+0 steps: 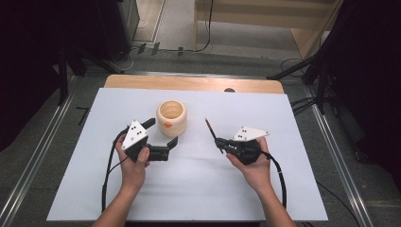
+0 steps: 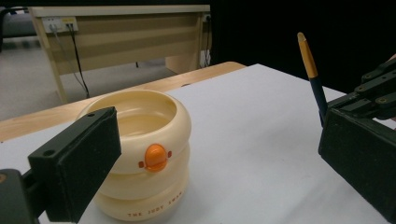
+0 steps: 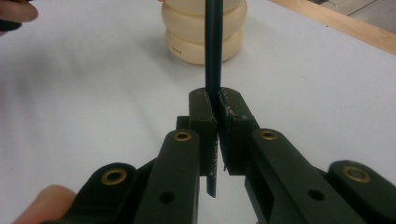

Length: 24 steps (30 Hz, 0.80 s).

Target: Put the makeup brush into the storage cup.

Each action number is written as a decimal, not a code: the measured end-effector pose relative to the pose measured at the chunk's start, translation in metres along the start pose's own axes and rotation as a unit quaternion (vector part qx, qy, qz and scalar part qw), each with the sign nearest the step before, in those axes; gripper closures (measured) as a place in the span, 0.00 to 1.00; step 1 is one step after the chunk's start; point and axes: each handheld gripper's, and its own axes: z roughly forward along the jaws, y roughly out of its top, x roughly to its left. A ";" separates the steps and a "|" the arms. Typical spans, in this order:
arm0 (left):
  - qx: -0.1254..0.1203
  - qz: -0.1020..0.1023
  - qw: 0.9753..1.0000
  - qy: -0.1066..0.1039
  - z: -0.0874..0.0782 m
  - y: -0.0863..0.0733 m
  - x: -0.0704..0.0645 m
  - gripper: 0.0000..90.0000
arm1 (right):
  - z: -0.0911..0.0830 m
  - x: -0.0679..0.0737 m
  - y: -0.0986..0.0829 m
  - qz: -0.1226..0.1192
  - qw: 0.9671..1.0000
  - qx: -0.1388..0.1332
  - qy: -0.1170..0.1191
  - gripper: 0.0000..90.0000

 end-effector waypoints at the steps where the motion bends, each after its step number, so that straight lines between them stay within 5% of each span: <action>1: 0.003 0.003 1.000 -0.002 0.001 -0.001 -0.001 0.00 | 0.000 0.001 0.000 0.000 1.000 -0.004 -0.001 0.95; 24: -0.018 -0.011 0.998 -0.057 0.004 0.004 -0.009 0.00 | 0.001 0.024 0.001 0.012 0.998 -0.058 0.022 0.95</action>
